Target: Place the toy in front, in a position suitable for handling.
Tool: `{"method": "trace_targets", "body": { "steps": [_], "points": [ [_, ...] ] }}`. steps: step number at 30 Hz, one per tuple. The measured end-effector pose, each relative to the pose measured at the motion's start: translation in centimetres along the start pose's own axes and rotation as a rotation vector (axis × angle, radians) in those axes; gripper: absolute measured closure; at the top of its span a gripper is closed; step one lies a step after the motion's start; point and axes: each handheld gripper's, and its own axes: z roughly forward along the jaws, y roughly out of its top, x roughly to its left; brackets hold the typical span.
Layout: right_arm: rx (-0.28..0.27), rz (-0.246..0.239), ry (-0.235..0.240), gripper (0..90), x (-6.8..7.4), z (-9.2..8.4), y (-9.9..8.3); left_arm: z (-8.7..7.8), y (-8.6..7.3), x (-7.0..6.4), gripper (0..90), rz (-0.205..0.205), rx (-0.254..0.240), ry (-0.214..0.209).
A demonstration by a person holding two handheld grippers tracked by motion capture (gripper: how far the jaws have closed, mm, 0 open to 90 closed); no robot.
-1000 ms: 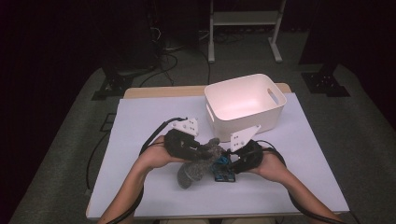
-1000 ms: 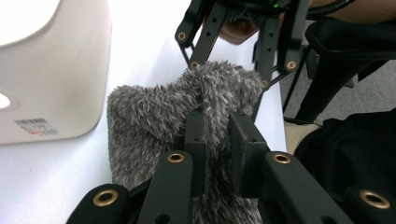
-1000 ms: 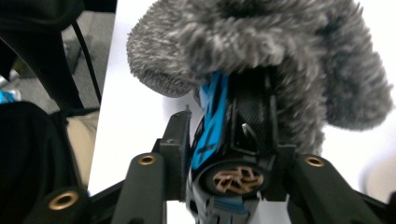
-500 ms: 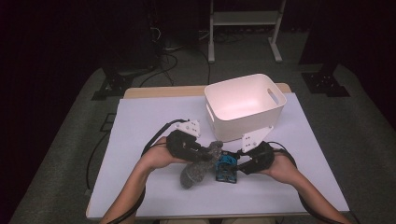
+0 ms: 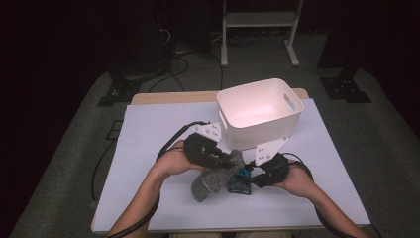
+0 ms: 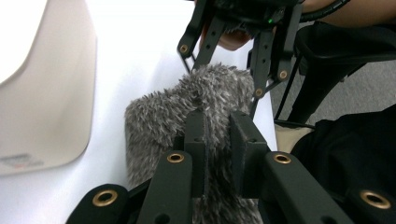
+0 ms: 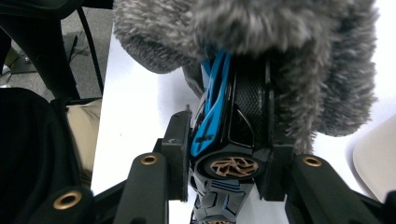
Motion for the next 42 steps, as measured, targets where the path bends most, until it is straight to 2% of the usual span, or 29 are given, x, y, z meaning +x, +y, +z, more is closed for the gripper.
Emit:
{"method": "trace_targets", "body": {
  "steps": [3,7,10,13,16,17,20,23,26,28,31,33,39,42],
  "points": [
    [-0.007,0.000,-0.005,61.2,0.0,-0.3,-0.4,0.3,-0.2,0.0,78.7,0.002,0.009,-0.003],
    [-0.011,0.010,-0.004,61.3,-0.1,-0.7,-0.8,0.4,-1.5,0.5,78.6,-0.030,0.015,0.006],
    [-0.013,0.018,-0.005,61.3,-0.1,-0.9,-1.0,0.5,-2.2,0.7,78.5,-0.047,-0.009,-0.008],
    [-0.010,0.017,-0.008,61.4,-0.1,-0.7,-0.7,0.3,-2.7,0.8,78.5,-0.067,-0.029,-0.011],
    [-0.015,0.027,0.001,62.0,-0.2,-0.5,-0.1,-0.1,-3.0,0.8,78.5,-0.070,-0.034,-0.013],
    [-0.013,0.017,0.006,62.2,-0.2,-0.4,0.2,-0.1,-3.2,0.8,78.5,-0.074,-0.034,-0.009],
    [0.059,0.019,0.022,61.6,-0.5,0.1,1.3,-0.3,-3.6,0.9,78.5,-0.080,-0.044,-0.011],
    [0.137,0.022,0.014,60.4,-0.5,0.6,2.2,-0.1,-3.7,0.8,78.5,-0.082,-0.052,-0.018],
    [0.170,0.015,0.013,60.3,-0.5,0.6,2.6,0.0,-3.7,0.8,78.3,-0.084,-0.059,-0.018],
    [0.177,0.031,0.018,60.4,-0.5,0.6,2.6,0.0,-3.8,0.8,77.6,-0.084,-0.070,-0.034],
    [0.166,-0.005,0.013,61.3,-0.2,0.5,2.6,0.1,-4.0,0.7,77.9,-0.083,-0.090,-0.043],
    [0.141,-0.013,0.008,62.3,-0.1,0.4,2.7,-0.1,-4.2,0.7,78.9,-0.086,-0.097,-0.051],
    [0.120,-0.029,0.016,62.6,-0.2,1.5,3.6,-1.7,-4.7,0.8,78.9,-0.101,-0.099,-0.021],
    [0.102,-0.037,0.015,63.0,-0.1,2.4,4.4,-2.7,-4.8,0.7,78.8,-0.102,-0.090,0.007]
  ]
}}
